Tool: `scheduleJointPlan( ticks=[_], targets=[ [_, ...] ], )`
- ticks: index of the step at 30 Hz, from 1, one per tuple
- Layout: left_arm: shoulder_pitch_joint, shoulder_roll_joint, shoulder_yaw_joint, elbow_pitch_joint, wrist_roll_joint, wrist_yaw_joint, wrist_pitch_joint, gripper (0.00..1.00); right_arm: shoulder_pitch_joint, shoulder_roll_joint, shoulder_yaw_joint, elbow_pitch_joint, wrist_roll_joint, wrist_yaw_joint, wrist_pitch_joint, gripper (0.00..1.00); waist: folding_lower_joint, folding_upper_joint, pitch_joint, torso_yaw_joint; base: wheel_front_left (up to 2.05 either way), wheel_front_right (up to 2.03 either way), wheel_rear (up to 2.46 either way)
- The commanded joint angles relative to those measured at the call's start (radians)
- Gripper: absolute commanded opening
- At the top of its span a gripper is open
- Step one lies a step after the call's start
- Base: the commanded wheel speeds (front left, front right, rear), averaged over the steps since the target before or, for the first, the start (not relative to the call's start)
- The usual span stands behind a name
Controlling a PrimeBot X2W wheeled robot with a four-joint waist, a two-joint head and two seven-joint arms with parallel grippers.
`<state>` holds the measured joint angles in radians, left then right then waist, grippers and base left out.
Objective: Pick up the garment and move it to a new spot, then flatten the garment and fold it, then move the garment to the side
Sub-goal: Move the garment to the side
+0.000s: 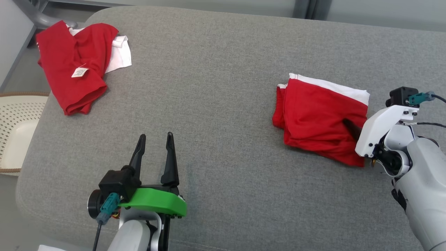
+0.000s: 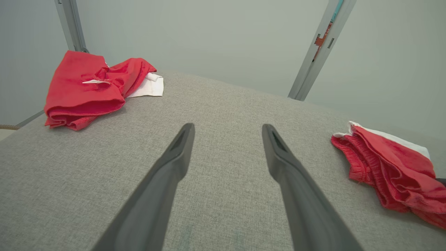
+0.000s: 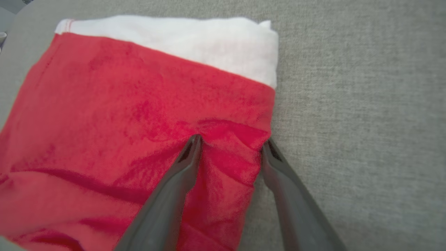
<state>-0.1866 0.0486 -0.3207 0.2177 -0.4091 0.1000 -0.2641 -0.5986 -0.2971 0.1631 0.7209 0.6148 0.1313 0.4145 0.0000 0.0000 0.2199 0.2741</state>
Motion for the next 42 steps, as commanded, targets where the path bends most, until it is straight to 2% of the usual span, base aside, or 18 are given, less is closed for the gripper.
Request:
scheduleJointPlan(
  ticks=[1, 4, 9, 19, 27, 31, 34, 42],
  targets=[
    [-0.014, 0.004, 0.000, -0.003, 0.016, -0.001, 0.000, 1.00, -0.006, -0.002, 0.011, 0.016, 0.004, -0.001, -0.012, 0.00, 0.0000, 0.0000, 0.003, -0.002, 0.00, 0.00, 0.00],
    [-0.020, 0.004, -0.001, -0.004, 0.027, -0.007, 0.000, 1.00, -0.030, -0.012, 0.030, 0.028, 0.002, -0.001, -0.049, 0.00, 0.0000, 0.0000, 0.004, -0.027, 0.00, 0.00, 0.00],
    [-0.025, 0.004, -0.012, -0.012, 0.032, -0.015, 0.000, 1.00, -0.060, -0.033, 0.078, 0.018, 0.011, -0.001, -0.093, 0.00, 0.0000, 0.0000, 0.014, -0.110, 0.00, 0.00, 0.00],
    [-0.085, 0.004, -0.052, -0.011, 0.067, -0.031, 0.000, 1.00, -0.124, -0.109, 0.141, 0.004, 0.042, -0.001, -0.169, 0.00, 0.0000, 0.0000, 0.097, -0.400, 0.00, 0.00, 0.00],
    [-0.135, 0.028, -0.074, -0.004, 0.094, -0.040, 0.015, 1.00, -0.146, -0.104, 0.144, 0.027, 0.074, -0.001, -0.238, 0.00, 0.0000, 0.0000, 0.160, -0.581, 0.00, 0.00, 0.00],
    [-0.147, 0.039, -0.081, -0.014, 0.102, -0.040, 0.030, 1.00, -0.155, -0.097, 0.145, 0.044, 0.085, -0.001, -0.278, 0.00, 0.0000, 0.0000, 0.179, -0.622, 0.00, 0.00, 0.00],
    [-0.151, 0.045, -0.084, -0.026, 0.104, -0.036, 0.038, 1.00, -0.160, -0.093, 0.147, 0.058, 0.089, -0.001, -0.309, 0.00, 0.0000, 0.0000, 0.193, -0.627, 0.00, 0.00, 0.00],
    [-0.169, 0.050, -0.089, -0.065, 0.109, -0.024, 0.049, 1.00, -0.224, -0.136, 0.139, 0.113, 0.063, -0.001, -0.379, 0.00, 0.0000, 0.0000, 0.242, -0.555, 0.00, 0.00, 0.00]
  ],
)
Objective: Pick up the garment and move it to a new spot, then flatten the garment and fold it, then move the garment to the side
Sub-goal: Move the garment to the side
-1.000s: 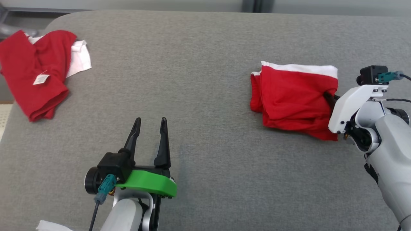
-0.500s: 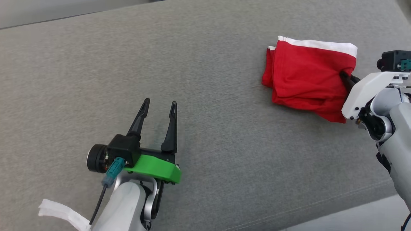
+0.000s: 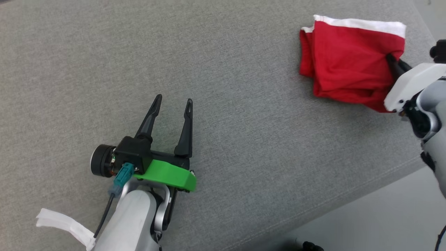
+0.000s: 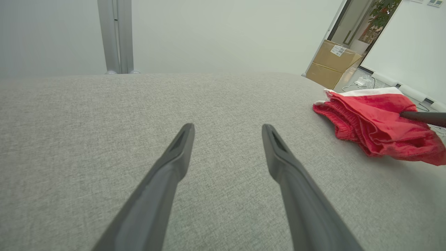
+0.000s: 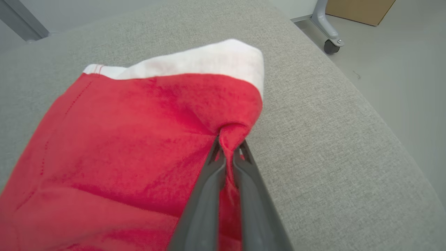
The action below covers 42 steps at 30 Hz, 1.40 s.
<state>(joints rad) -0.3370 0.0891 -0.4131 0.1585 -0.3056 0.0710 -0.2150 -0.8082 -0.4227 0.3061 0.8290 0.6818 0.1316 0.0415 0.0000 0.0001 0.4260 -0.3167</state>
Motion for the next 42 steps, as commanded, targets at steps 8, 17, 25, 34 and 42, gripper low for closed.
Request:
scheduleJointPlan(
  ticks=[8, 17, 25, 34, 42],
  targets=[
    [-0.038, 0.012, 0.006, -0.032, 0.008, 0.016, -0.008, 1.00, -0.157, -0.138, 0.008, 0.096, -0.093, -0.002, -0.046, 0.00, 0.0000, -0.0001, 0.100, 0.153, 0.00, 0.00, 0.00],
    [-0.044, 0.015, 0.004, -0.050, 0.008, 0.028, -0.017, 1.00, -0.301, -0.229, -0.007, 0.239, -0.193, -0.002, -0.099, 0.00, 0.0000, -0.0001, 0.150, 0.231, 0.00, 0.00, 0.00],
    [-0.044, 0.012, 0.001, -0.049, 0.001, 0.032, -0.024, 1.00, -0.367, -0.220, -0.045, 0.387, -0.277, -0.002, -0.171, 1.00, 0.0000, -0.0001, 0.143, 0.232, 0.00, 0.00, 0.00],
    [-0.052, 0.012, 0.008, -0.020, -0.019, 0.022, -0.033, 1.00, -0.394, -0.161, -0.060, 0.427, -0.325, -0.002, -0.232, 1.00, 0.0000, -0.0001, 0.070, 0.213, 0.00, 0.00, 0.00],
    [-0.063, 0.002, 0.057, 0.085, -0.057, 0.019, -0.047, 1.00, -0.337, -0.073, -0.034, 0.373, -0.321, -0.002, -0.286, 1.00, 0.0000, -0.0001, -0.083, 0.235, 0.00, 0.00, 0.00]
  ],
)
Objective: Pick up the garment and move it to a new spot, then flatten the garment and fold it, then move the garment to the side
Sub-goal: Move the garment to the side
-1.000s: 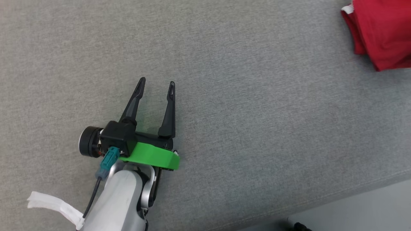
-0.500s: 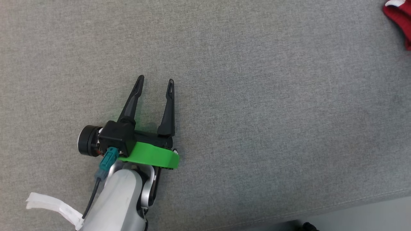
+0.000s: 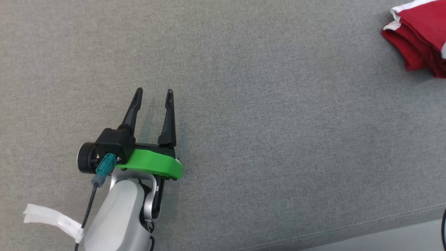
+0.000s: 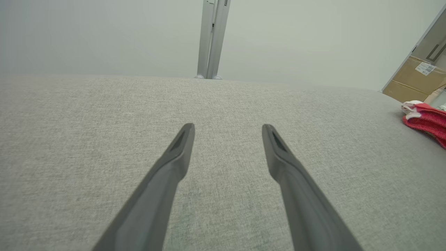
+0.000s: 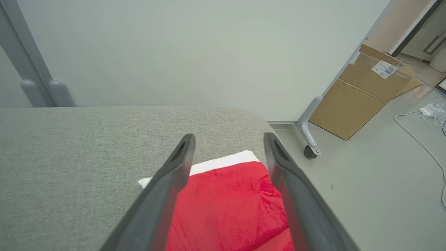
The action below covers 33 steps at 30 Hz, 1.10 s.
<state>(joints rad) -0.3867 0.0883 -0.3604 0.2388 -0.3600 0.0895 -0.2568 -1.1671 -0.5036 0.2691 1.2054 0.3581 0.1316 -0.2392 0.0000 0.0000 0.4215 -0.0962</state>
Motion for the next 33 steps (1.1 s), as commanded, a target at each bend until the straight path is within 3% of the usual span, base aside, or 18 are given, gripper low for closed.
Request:
scheduleJointPlan(
  ticks=[1, 7, 16, 27, 33],
  targets=[
    [-0.012, 0.001, 0.018, 0.023, -0.011, 0.001, -0.007, 1.00, 0.039, 0.025, 0.007, -0.018, 0.008, -0.002, -0.011, 1.00, 0.0000, 0.0000, -0.102, 0.019, 0.00, 0.00, 0.00],
    [0.026, -0.009, 0.086, 0.106, -0.040, 0.003, -0.008, 1.00, 0.181, 0.114, 0.020, -0.117, 0.032, -0.002, -0.027, 1.00, 0.0000, 0.0000, -0.222, 0.047, 0.00, 0.00, 0.00],
    [0.160, -0.029, 0.171, 0.144, -0.038, -0.008, -0.007, 1.00, 0.536, 0.241, -0.104, -0.472, -0.025, -0.002, -0.026, 1.00, 0.0000, 0.0000, -0.355, 0.102, 0.00, 0.00, 0.00],
    [0.276, -0.037, 0.166, 0.133, -0.025, -0.021, -0.008, 1.00, 0.917, 0.429, -0.272, -0.809, -0.192, -0.002, -0.024, 1.00, 0.0000, 0.0000, -0.420, 0.141, 0.00, 0.00, 0.00],
    [0.306, -0.037, 0.147, 0.116, -0.046, -0.008, -0.008, 1.00, 1.043, 0.452, -0.287, -0.933, -0.195, -0.002, -0.012, 1.00, 0.0000, 0.0000, -0.434, 0.140, 0.00, 0.00, 0.00]
  ],
)
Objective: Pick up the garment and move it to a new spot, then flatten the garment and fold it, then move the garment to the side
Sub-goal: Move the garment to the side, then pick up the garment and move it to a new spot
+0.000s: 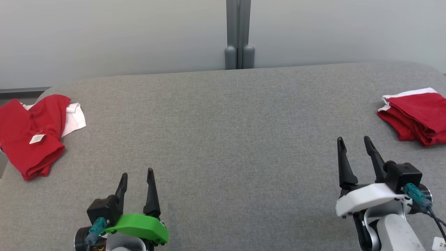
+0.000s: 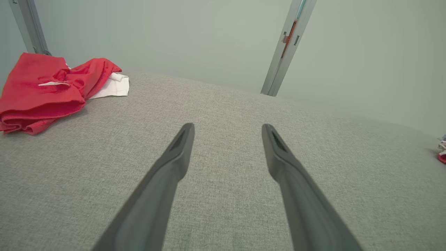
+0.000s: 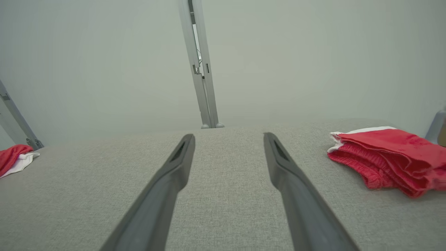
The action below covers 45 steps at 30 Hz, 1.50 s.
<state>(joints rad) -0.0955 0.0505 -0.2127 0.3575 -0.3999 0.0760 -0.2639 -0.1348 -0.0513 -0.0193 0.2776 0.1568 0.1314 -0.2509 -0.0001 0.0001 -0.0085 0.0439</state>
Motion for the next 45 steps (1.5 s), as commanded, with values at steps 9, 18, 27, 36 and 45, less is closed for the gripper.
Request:
scheduleJointPlan(
  ticks=[9, 18, 27, 36, 45],
  targets=[
    [0.033, 0.001, -0.021, -0.014, -0.010, 0.018, 0.000, 1.00, 0.110, 0.000, 0.067, -0.106, 0.066, -0.001, 0.032, 1.00, 0.0001, -0.0001, -0.015, -0.009, 0.00, 0.00, 0.00],
    [0.029, 0.001, -0.030, -0.019, -0.009, 0.018, -0.001, 1.00, 0.128, 0.000, 0.061, -0.143, 0.053, -0.001, 0.052, 1.00, 0.0001, -0.0001, -0.011, -0.008, 0.00, 0.00, 0.00],
    [0.014, 0.001, -0.035, -0.026, -0.009, 0.013, -0.001, 1.00, 0.132, 0.000, 0.059, -0.153, 0.053, -0.001, 0.059, 1.00, 0.0001, -0.0001, -0.007, 0.015, 0.00, 0.00, 0.00],
    [-0.016, 0.003, -0.029, -0.036, 0.016, 0.010, 0.000, 1.00, 0.128, 0.000, 0.075, -0.169, 0.056, -0.001, 0.047, 1.00, 0.0001, -0.0001, 0.010, 0.169, 0.00, 0.00, 0.00],
    [-0.024, 0.007, 0.001, -0.051, 0.035, 0.005, -0.001, 1.00, 0.097, 0.000, 0.092, -0.164, 0.049, -0.001, 0.048, 1.00, 0.0001, -0.0001, 0.023, 0.374, 0.00, 0.00, 0.00]
  ],
)
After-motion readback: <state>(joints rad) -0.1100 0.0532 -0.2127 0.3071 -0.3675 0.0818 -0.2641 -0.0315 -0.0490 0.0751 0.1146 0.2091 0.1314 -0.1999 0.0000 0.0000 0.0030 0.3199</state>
